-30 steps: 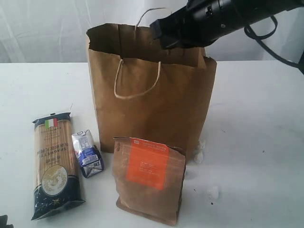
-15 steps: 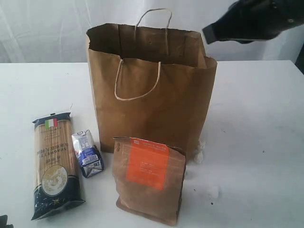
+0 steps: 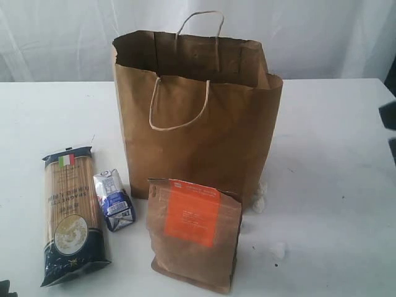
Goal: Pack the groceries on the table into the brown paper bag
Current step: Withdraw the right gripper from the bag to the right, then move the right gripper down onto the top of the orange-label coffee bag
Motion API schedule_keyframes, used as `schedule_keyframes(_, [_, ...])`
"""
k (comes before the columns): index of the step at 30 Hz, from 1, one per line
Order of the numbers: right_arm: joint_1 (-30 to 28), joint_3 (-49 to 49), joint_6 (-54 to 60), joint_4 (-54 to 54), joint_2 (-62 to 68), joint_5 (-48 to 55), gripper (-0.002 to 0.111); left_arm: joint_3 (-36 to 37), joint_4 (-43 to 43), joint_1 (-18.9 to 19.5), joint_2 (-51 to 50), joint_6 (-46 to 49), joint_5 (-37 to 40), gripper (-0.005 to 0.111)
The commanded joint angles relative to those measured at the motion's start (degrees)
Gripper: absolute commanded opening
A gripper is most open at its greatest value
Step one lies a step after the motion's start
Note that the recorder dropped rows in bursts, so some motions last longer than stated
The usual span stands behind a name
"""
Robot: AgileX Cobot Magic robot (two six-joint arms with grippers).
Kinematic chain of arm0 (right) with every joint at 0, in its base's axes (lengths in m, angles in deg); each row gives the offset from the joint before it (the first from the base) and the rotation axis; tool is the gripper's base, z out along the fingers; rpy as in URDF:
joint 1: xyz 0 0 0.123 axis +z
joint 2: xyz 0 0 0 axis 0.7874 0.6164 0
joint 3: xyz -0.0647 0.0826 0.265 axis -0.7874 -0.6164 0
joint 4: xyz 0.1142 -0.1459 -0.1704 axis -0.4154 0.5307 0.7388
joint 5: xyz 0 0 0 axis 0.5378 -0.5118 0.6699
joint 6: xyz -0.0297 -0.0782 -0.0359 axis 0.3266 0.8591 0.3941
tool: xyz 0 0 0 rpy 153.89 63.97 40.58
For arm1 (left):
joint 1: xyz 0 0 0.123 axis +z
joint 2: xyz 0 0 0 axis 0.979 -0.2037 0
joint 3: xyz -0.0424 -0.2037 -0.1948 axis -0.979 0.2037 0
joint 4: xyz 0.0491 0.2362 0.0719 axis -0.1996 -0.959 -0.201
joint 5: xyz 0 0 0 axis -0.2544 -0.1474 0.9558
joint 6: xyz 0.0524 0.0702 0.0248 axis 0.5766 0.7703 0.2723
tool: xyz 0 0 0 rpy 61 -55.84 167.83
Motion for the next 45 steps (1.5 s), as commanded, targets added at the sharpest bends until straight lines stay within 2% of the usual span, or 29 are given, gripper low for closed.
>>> schedule_keyframes(1, [-0.27,-4.13,4.91,-2.24,-3.45,2.53,0.0,0.2,0.2,-0.35,0.28,0.05,0.26,0.021])
schedule_keyframes(4, [-0.27,-4.94,11.95,-9.97,-3.45,2.92,0.001,0.2,0.2,-0.35,0.28,0.05,0.26,0.021])
schedule_keyframes(7, [-0.27,-5.17,21.3,-17.68,-2.32,2.81,0.011,0.2,0.2,-0.35,0.28,0.05,0.26,0.021])
schedule_keyframes(14, [1.44,-5.17,31.47,-19.32,4.25,-2.14,0.054,0.2,0.2,-0.35,0.28,0.05,0.26,0.021])
schedule_keyframes(16, [3.32,-5.17,31.88,-18.75,7.26,-4.83,0.061,0.2,0.2,-0.35,0.28,0.05,0.26,0.021])
schedule_keyframes(21, [9.63,-4.77,33.48,-17.12,14.38,-8.01,0.062,0.2,0.2,-0.35,0.28,0.05,0.26,0.021])
schedule_keyframes(27, [17.58,-4.77,32.72,-4.67,17.55,-11.23,0.062,0.2,0.2,-0.35,0.28,0.05,0.26,0.021])
schedule_keyframes(31, [23.81,-4.77,32.72,-2.3,17.54,-14.5,0.062,0.2,0.2,-0.35,0.28,0.05,0.26,0.021])
schedule_keyframes(35, [26.1,-1.98,32.72,-4.62,19.76,-17.62,0.062,0.2,0.2,-0.35,0.28,0.05,0.26,0.021])
schedule_keyframes(45, [26.1,3.53,33.13,-6.19,29.3,-17.79,0.061,0.2,0.2,-0.35,0.28,0.05,0.26,0.021])
